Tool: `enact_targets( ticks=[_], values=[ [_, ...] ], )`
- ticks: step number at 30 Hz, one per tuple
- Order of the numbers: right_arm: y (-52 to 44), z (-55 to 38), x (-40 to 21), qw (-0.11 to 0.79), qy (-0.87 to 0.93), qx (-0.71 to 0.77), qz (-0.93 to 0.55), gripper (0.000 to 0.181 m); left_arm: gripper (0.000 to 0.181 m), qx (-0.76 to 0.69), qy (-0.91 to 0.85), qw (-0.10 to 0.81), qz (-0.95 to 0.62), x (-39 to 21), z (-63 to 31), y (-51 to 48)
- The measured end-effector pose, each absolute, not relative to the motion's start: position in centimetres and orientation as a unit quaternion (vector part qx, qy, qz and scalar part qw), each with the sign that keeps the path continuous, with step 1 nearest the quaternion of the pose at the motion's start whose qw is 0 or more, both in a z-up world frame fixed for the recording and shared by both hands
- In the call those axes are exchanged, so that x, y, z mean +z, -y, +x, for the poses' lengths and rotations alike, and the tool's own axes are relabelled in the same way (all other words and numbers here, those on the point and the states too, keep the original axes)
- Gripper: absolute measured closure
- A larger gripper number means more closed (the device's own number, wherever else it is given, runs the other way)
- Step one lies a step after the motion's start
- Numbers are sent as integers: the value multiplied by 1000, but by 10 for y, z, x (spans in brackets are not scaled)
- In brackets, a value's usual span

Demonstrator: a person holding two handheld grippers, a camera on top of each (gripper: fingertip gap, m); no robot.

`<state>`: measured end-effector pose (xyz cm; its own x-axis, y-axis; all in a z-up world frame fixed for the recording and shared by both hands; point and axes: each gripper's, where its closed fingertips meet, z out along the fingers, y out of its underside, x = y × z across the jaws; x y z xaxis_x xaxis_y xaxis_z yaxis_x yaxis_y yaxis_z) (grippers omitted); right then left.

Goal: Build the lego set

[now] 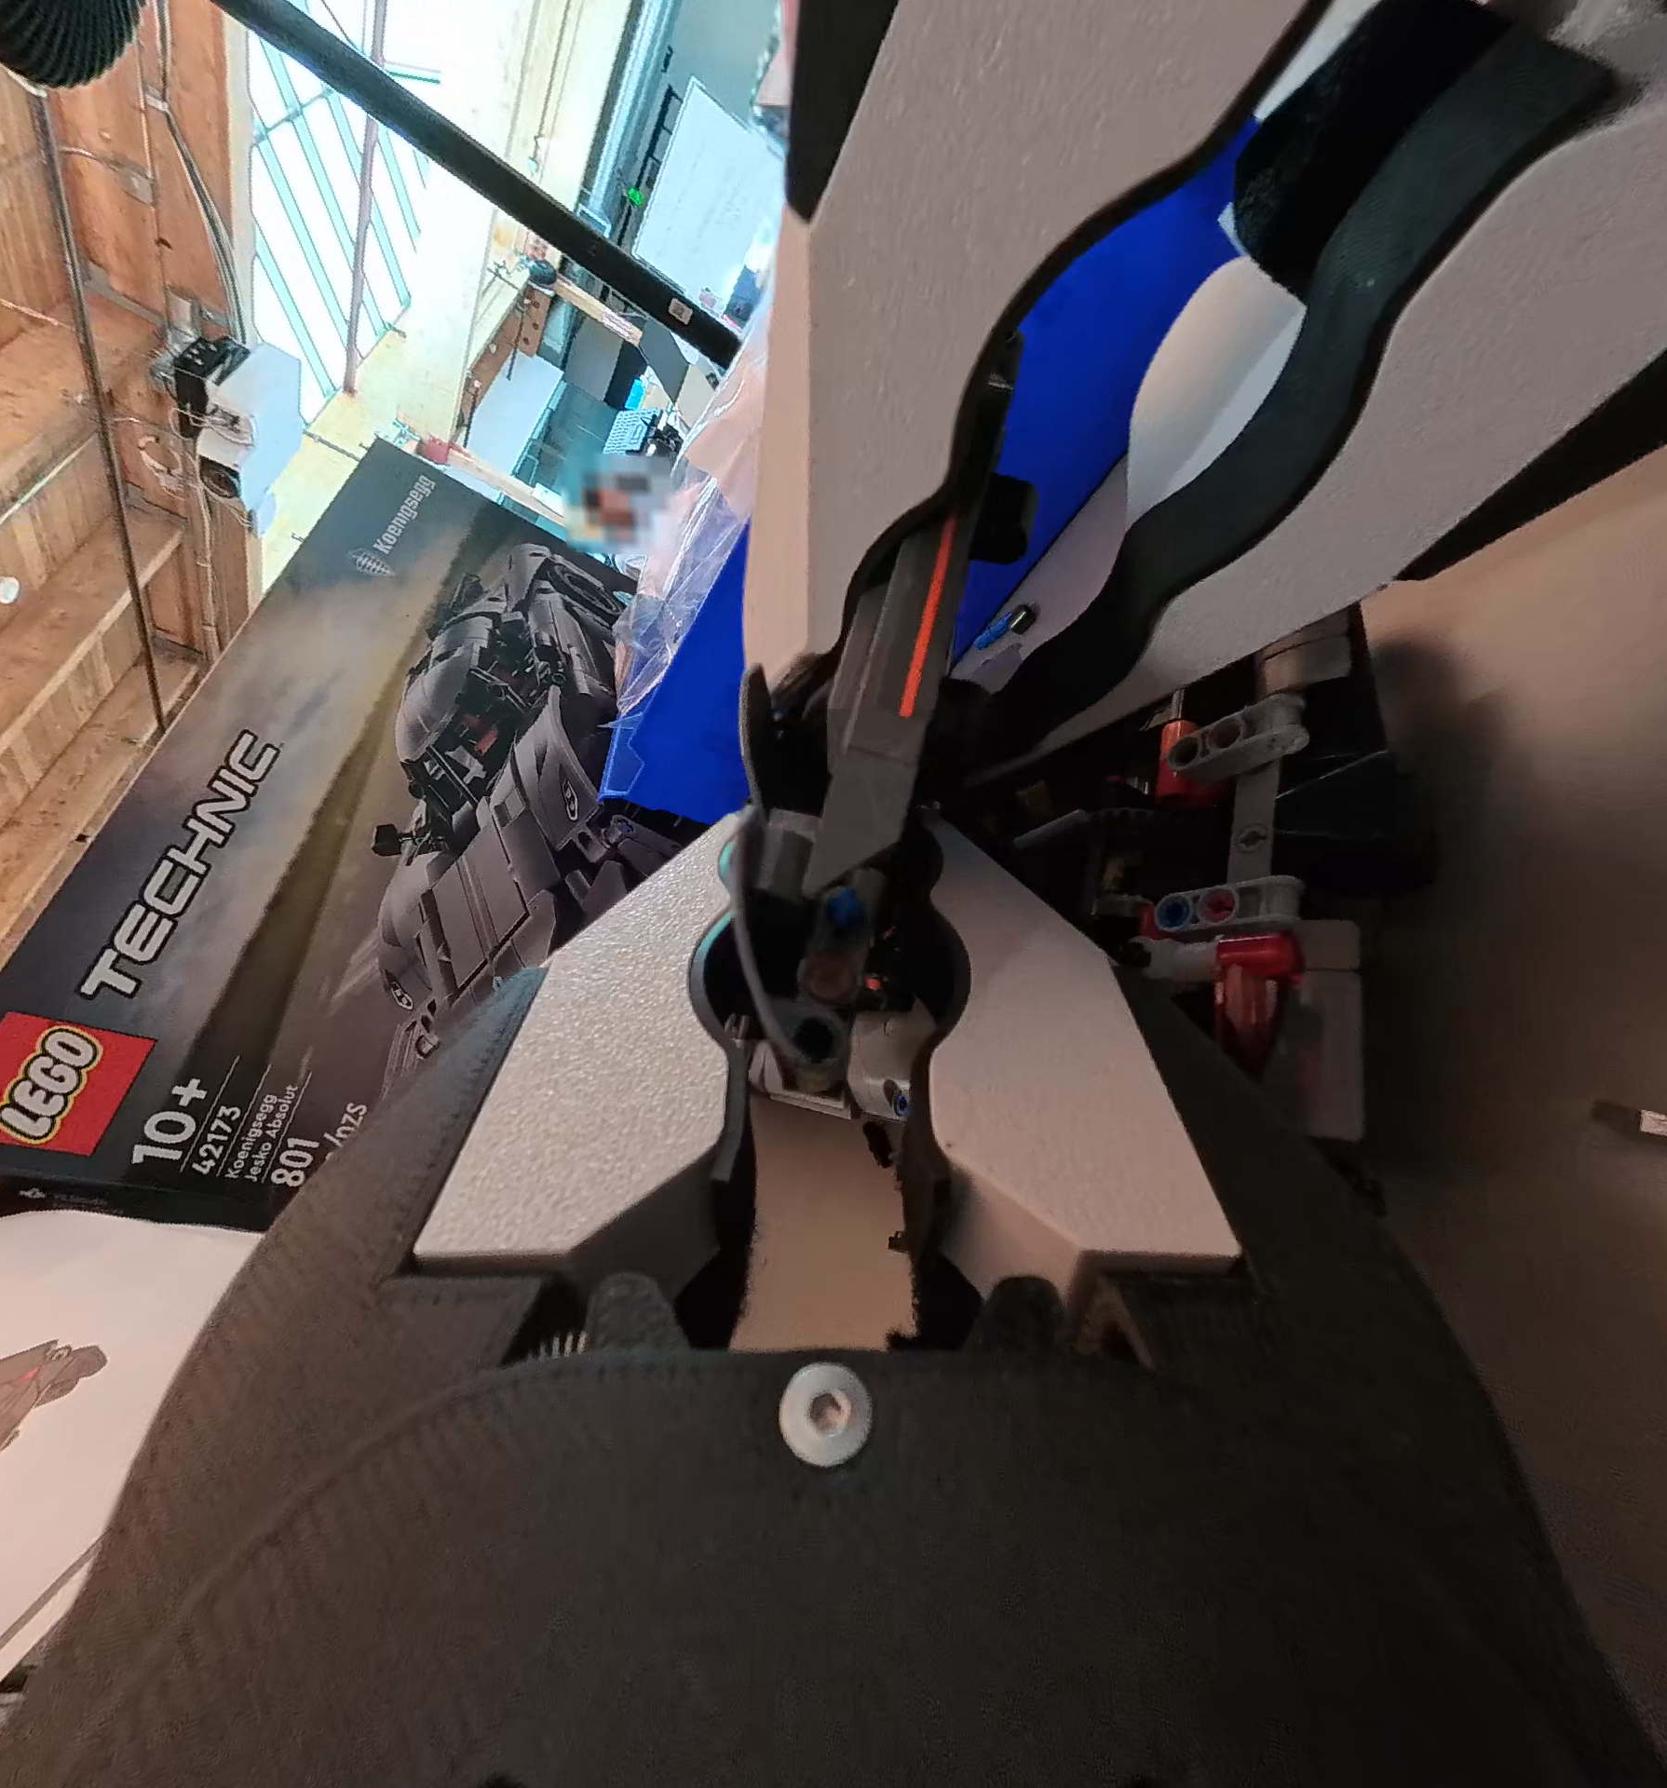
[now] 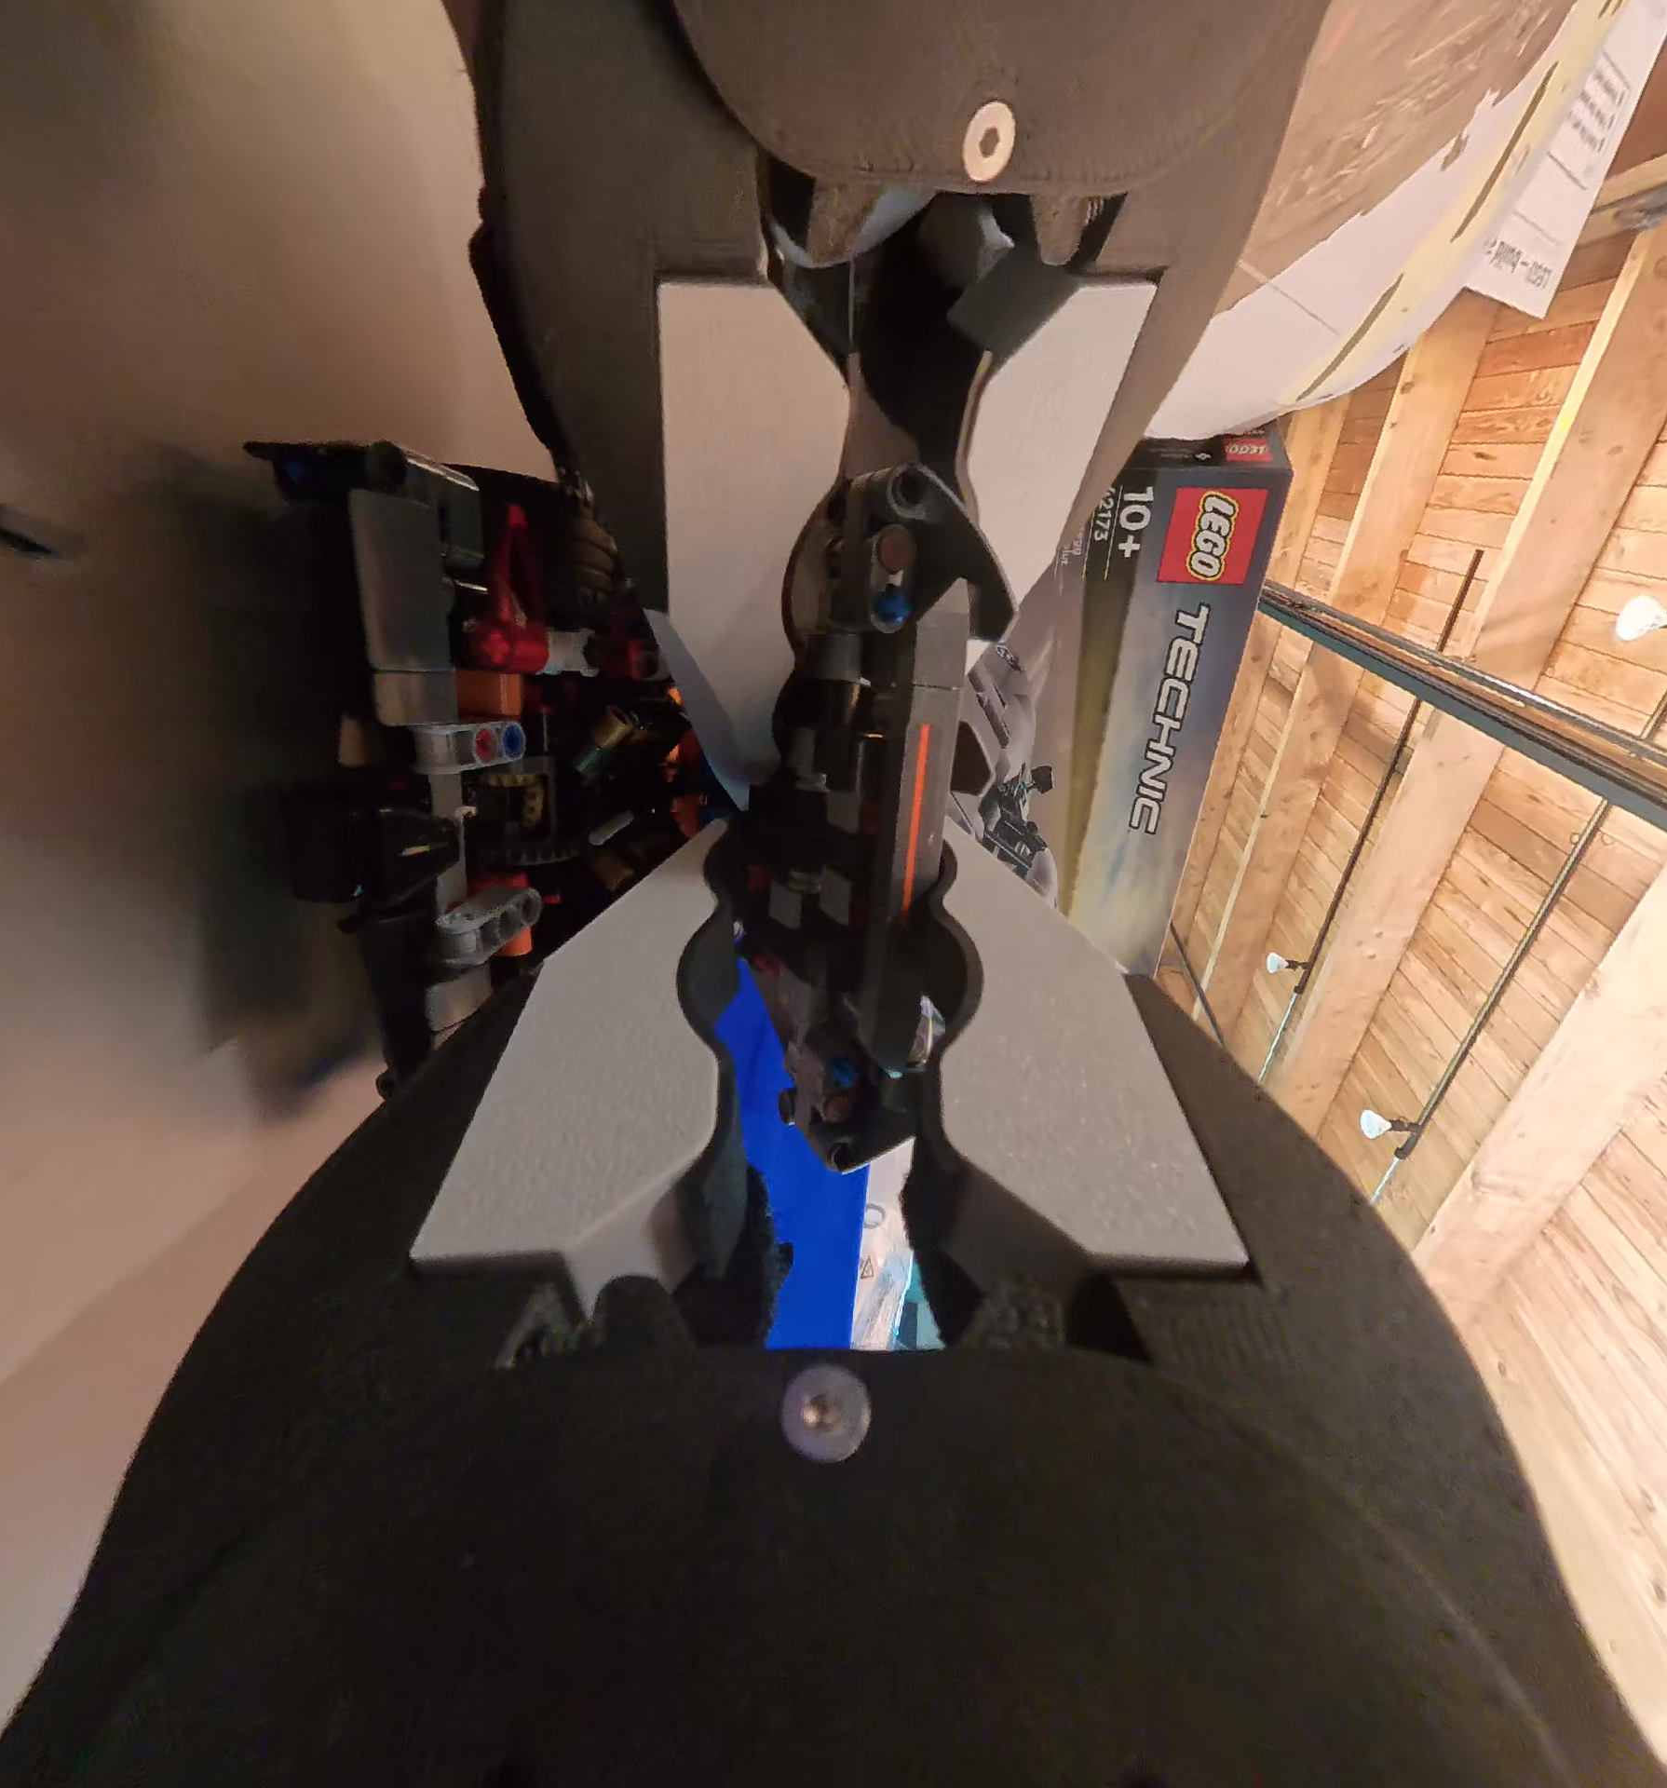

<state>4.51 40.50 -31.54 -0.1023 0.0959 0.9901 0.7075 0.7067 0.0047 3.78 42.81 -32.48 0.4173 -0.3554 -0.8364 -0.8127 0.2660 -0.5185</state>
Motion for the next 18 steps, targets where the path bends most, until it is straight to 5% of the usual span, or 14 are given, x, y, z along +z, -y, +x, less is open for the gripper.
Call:
enact_targets(
  ticks=[11, 18],
  values=[
    [-405, 47, -317, 608, 698, -241, -292, 152, 142, 219, -523, 625, -536, -313, 38, -409],
    [-402, 46, -317, 613, 697, -242, -283, 148, 163, 247, -547, 605, -523, -320, 30, -400]
  ],
)
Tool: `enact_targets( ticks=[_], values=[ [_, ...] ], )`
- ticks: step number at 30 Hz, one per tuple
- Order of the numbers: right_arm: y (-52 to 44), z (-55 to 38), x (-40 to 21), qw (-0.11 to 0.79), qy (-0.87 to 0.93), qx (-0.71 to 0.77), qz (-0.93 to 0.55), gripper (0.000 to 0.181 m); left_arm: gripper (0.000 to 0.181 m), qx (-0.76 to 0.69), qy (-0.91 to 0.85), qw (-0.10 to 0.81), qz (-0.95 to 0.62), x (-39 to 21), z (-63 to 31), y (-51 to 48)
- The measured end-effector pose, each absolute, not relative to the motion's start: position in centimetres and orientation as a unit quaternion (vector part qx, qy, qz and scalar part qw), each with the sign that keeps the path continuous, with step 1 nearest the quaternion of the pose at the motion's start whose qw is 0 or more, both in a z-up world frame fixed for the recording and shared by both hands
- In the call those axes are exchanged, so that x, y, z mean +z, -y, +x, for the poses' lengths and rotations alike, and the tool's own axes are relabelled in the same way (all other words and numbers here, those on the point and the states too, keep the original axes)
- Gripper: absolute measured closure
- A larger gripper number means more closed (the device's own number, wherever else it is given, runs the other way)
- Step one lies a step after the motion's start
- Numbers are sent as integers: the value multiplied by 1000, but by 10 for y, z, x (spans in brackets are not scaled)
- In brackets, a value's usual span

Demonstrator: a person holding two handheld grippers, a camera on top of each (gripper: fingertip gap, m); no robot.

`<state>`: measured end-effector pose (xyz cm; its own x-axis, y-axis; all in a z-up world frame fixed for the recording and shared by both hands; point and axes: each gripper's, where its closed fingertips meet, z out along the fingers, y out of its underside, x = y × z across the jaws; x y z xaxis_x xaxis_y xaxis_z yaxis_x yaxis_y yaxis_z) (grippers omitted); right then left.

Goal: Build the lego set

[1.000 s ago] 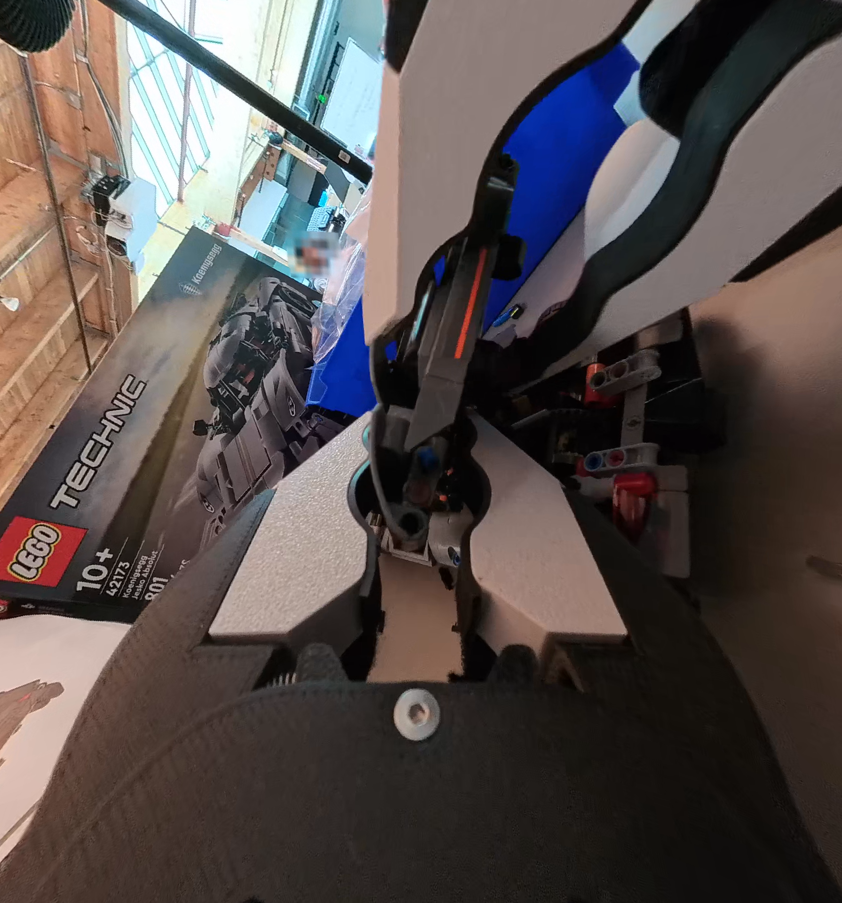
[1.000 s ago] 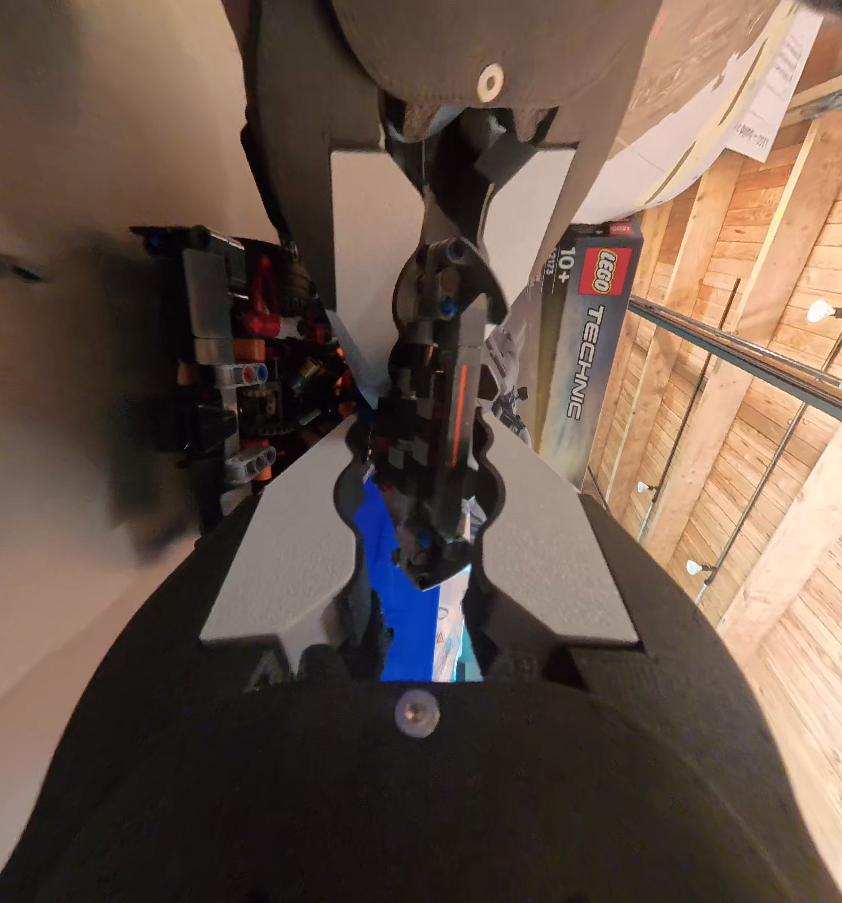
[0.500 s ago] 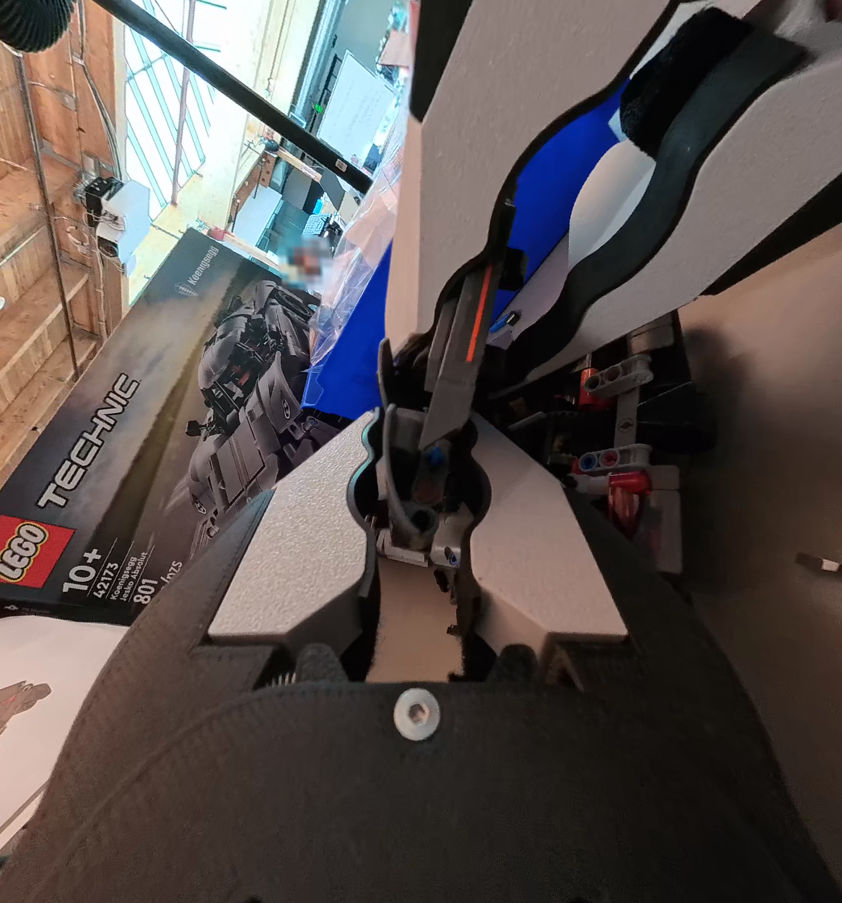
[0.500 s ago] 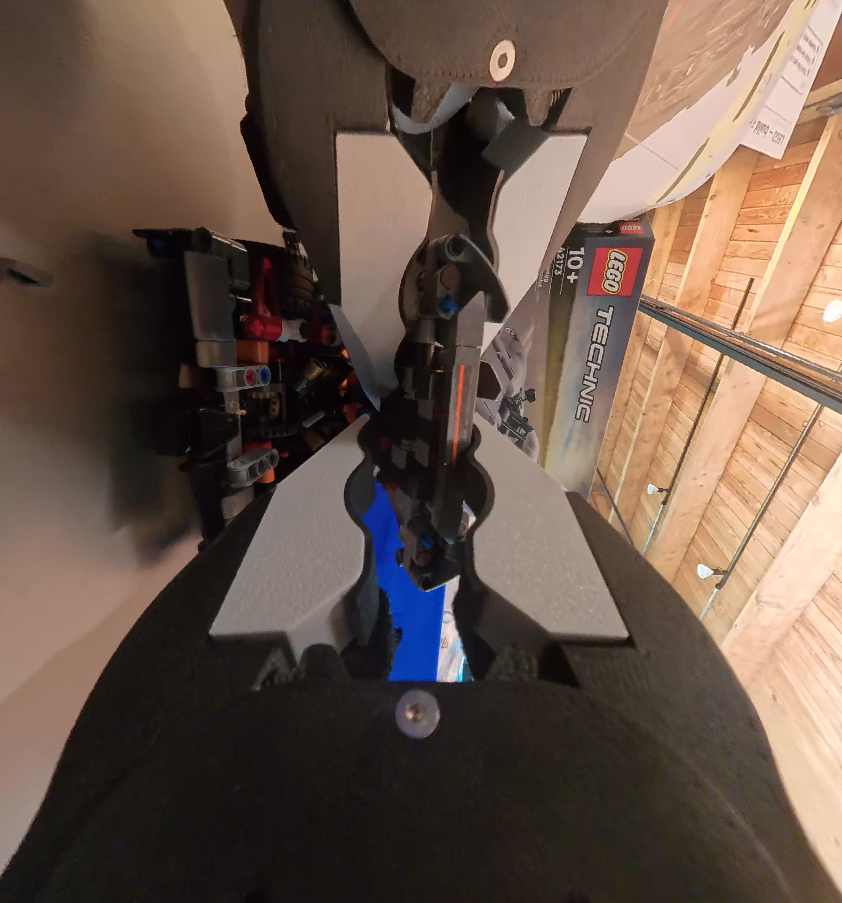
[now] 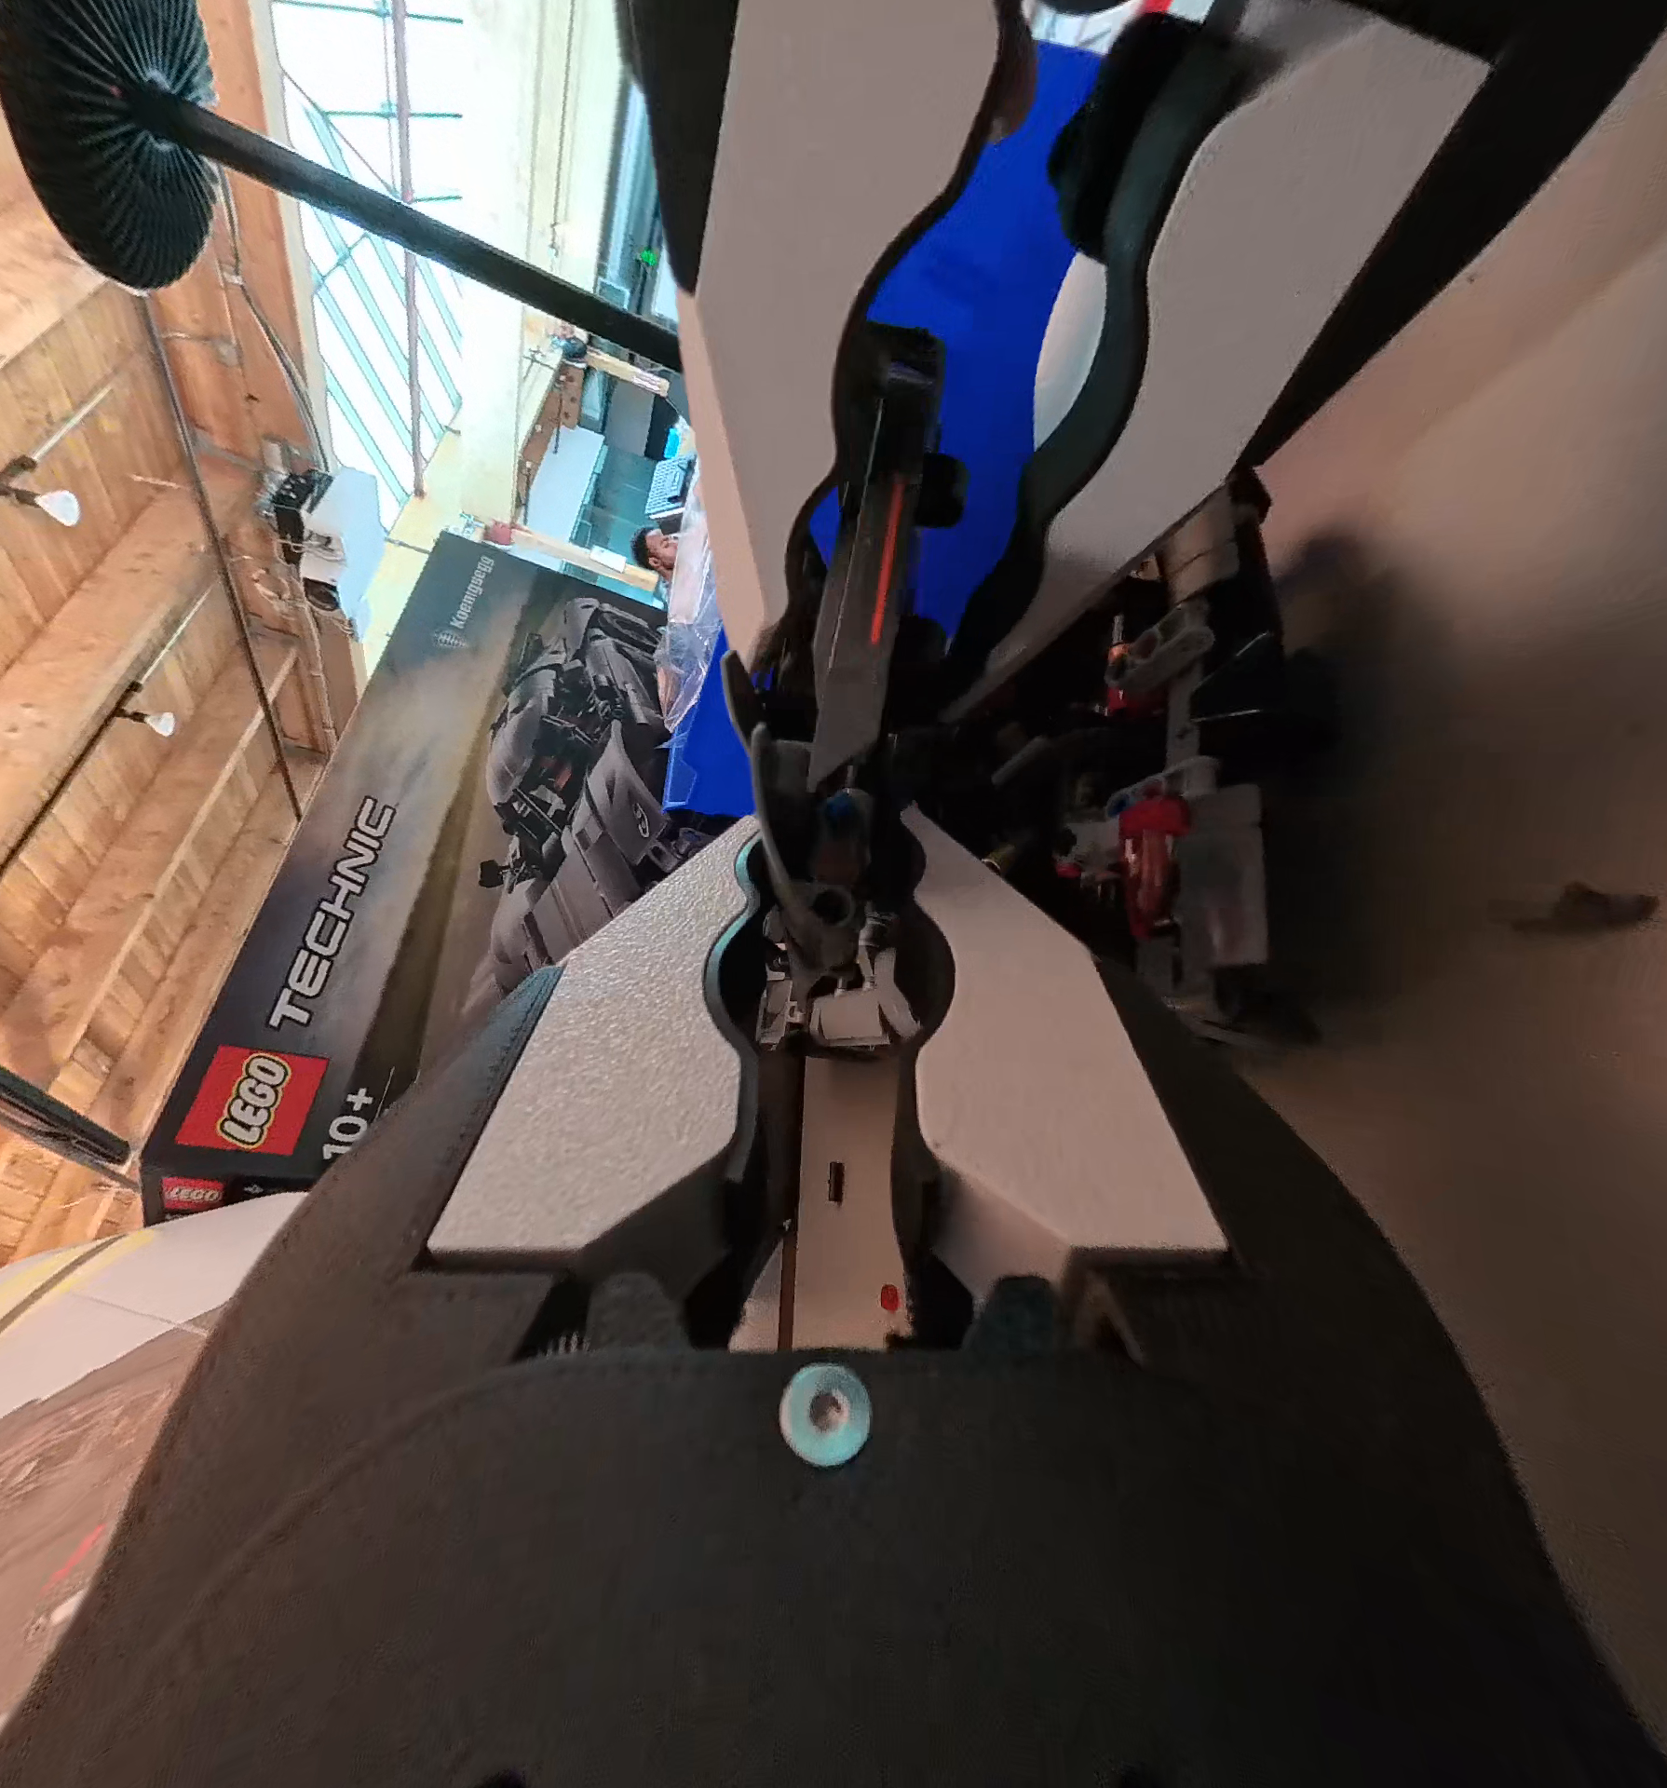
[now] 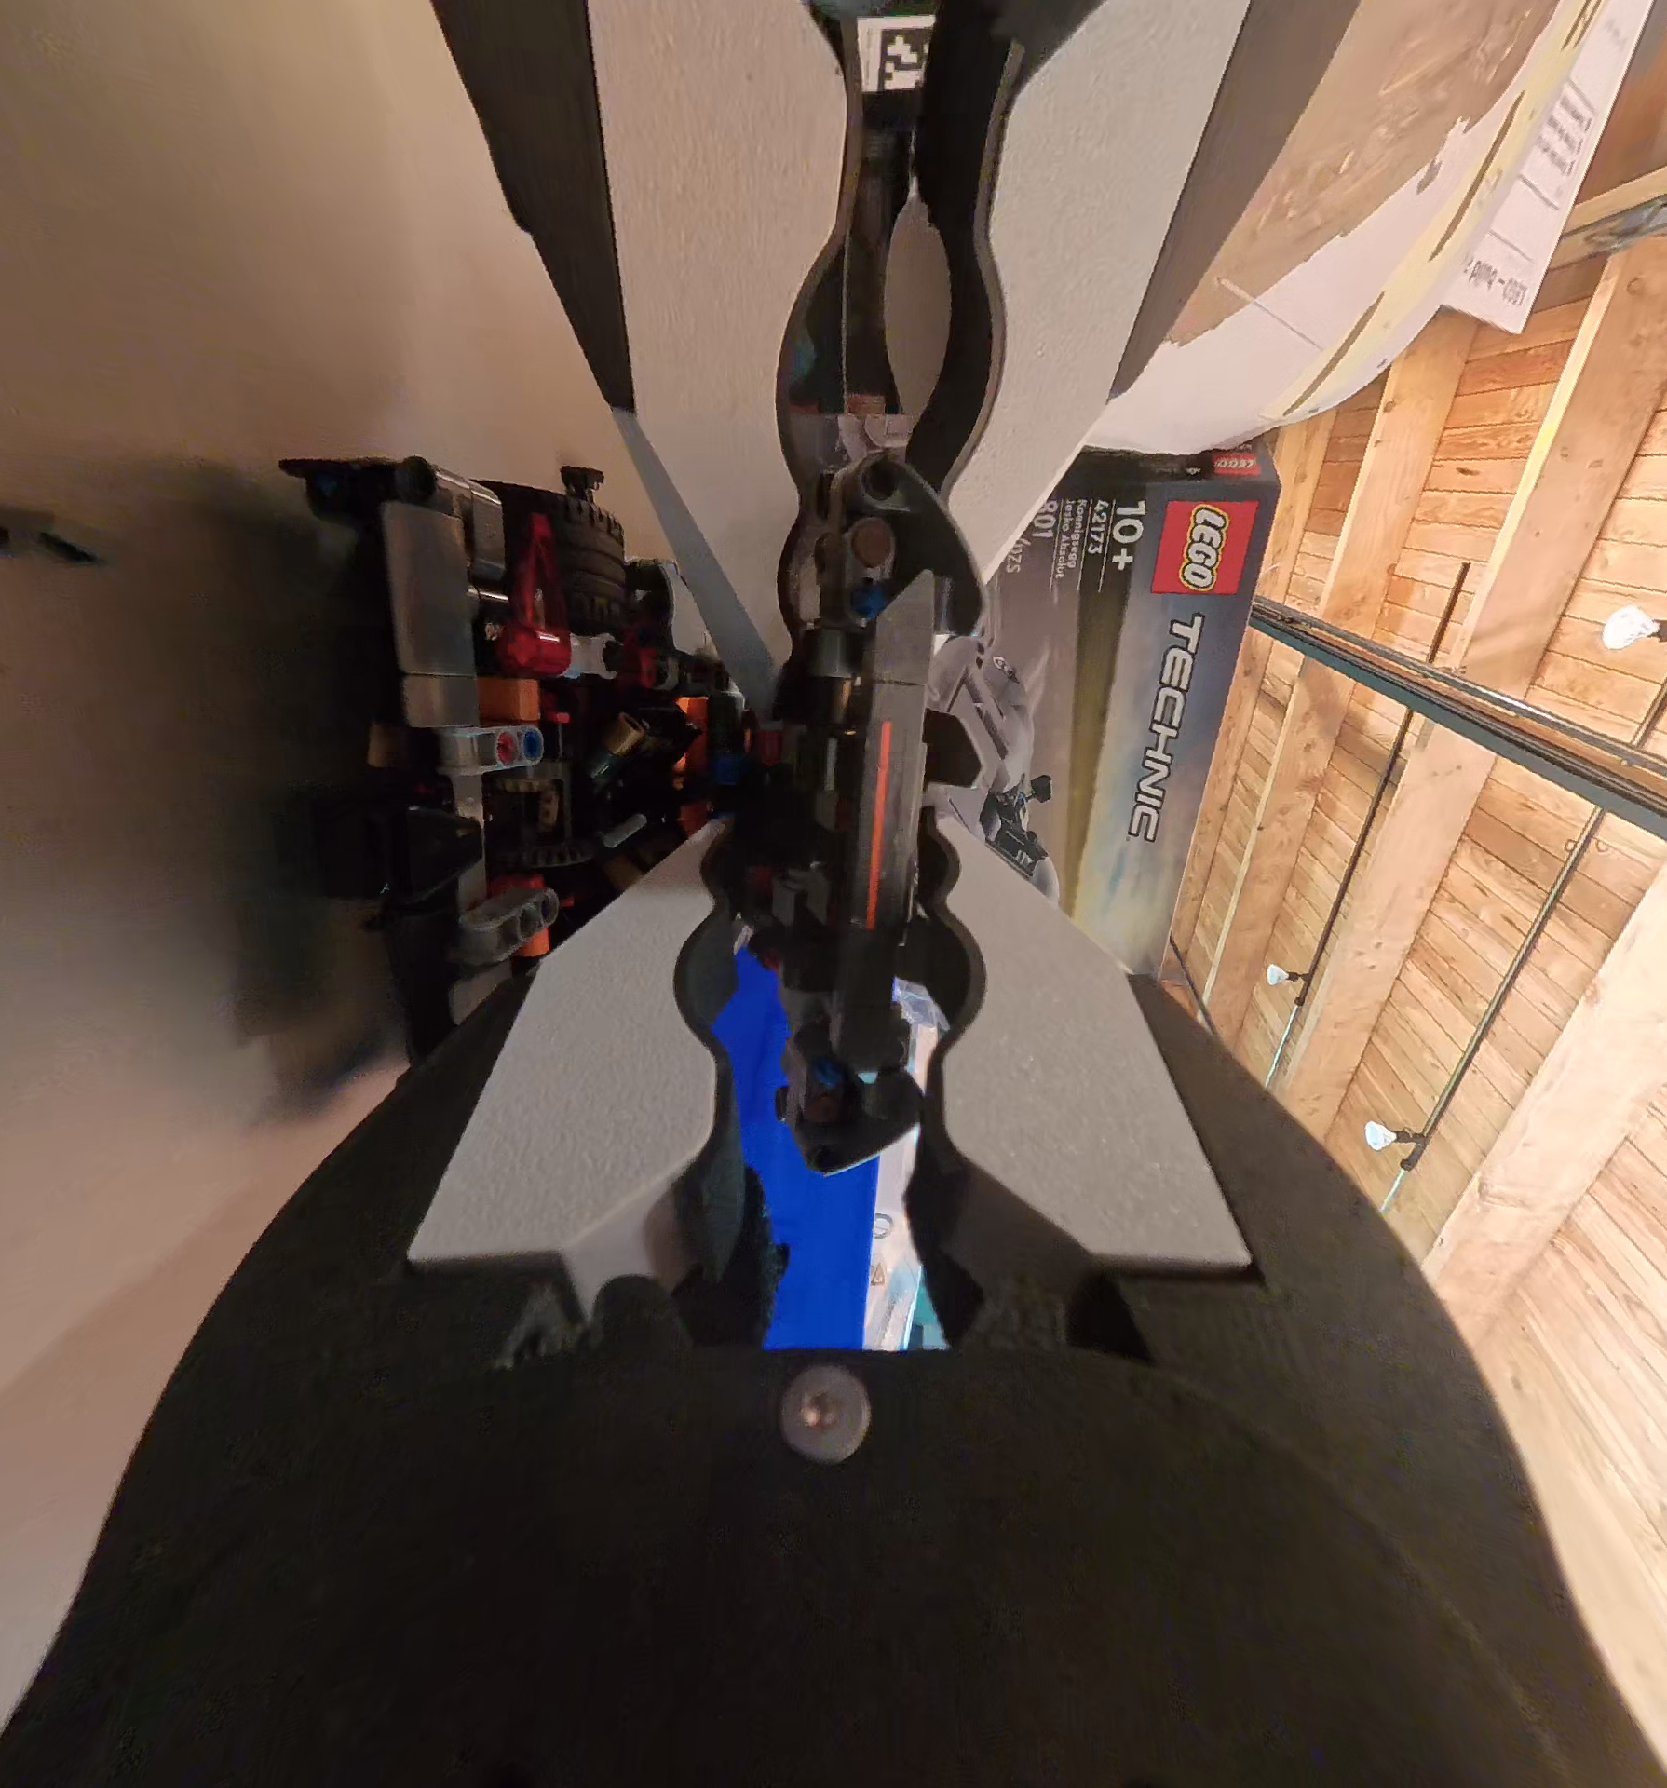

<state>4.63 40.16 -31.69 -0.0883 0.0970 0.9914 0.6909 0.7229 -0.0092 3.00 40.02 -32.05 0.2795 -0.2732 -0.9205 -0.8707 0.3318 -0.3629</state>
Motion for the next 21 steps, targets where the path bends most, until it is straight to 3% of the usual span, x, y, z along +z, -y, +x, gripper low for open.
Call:
enact_targets(
  ticks=[21],
  values=[
    [-398, 49, -314, 609, 701, -242, -282, 136, 163, 237, -554, 615, -509, -320, 31, -396]
  ],
)
